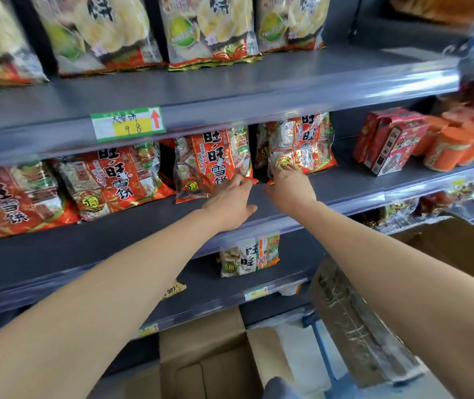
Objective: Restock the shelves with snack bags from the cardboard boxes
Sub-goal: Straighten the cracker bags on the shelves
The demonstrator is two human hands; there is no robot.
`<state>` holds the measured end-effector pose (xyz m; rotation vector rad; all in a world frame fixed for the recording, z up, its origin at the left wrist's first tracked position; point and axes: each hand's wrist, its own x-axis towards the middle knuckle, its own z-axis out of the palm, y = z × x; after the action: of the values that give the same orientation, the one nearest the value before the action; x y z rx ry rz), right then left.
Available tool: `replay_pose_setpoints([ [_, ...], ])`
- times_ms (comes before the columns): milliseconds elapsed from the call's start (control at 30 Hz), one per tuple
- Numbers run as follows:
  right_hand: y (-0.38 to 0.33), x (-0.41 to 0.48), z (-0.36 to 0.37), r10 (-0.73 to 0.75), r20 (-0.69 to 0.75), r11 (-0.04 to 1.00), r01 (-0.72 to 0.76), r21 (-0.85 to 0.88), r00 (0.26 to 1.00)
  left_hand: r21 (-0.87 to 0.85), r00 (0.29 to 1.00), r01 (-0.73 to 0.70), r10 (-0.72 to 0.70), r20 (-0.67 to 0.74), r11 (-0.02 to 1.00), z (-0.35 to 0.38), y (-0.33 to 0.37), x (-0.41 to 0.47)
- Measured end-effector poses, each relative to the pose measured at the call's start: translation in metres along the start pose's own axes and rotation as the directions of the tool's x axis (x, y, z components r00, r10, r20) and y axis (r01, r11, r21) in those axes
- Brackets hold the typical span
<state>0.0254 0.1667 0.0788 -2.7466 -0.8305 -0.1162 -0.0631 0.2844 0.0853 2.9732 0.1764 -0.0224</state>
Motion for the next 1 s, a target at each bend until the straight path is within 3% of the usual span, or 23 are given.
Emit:
replay_pose_setpoints([
  [300,-0.067,-0.063,-0.046,-0.111,-0.202,0.994,0.108,-0.025,0.973,0.086,0.966,-0.2,0.212,-0.151,0.976,-0.052,-0.015,-0.083],
  [433,-0.099,-0.072,-0.076,-0.171,-0.388,0.983,0.184,-0.002,0.906,0.108,0.932,-0.22,0.241,-0.269,0.969,-0.09,-0.03,-0.116],
  [533,-0.128,-0.063,-0.108,-0.193,-0.443,0.976,0.22,0.009,0.876,0.089,0.901,-0.212,0.23,-0.368,0.973,-0.132,-0.041,-0.13],
  [667,-0.156,-0.033,-0.147,-0.227,-0.403,0.97,0.241,-0.017,0.886,0.054,0.875,-0.14,0.149,-0.46,0.989,-0.185,-0.062,-0.128],
  [1000,-0.157,0.094,-0.178,-0.269,-0.143,0.963,0.26,-0.075,0.953,0.075,0.911,0.15,-0.108,-0.397,0.986,-0.237,-0.115,-0.034],
])
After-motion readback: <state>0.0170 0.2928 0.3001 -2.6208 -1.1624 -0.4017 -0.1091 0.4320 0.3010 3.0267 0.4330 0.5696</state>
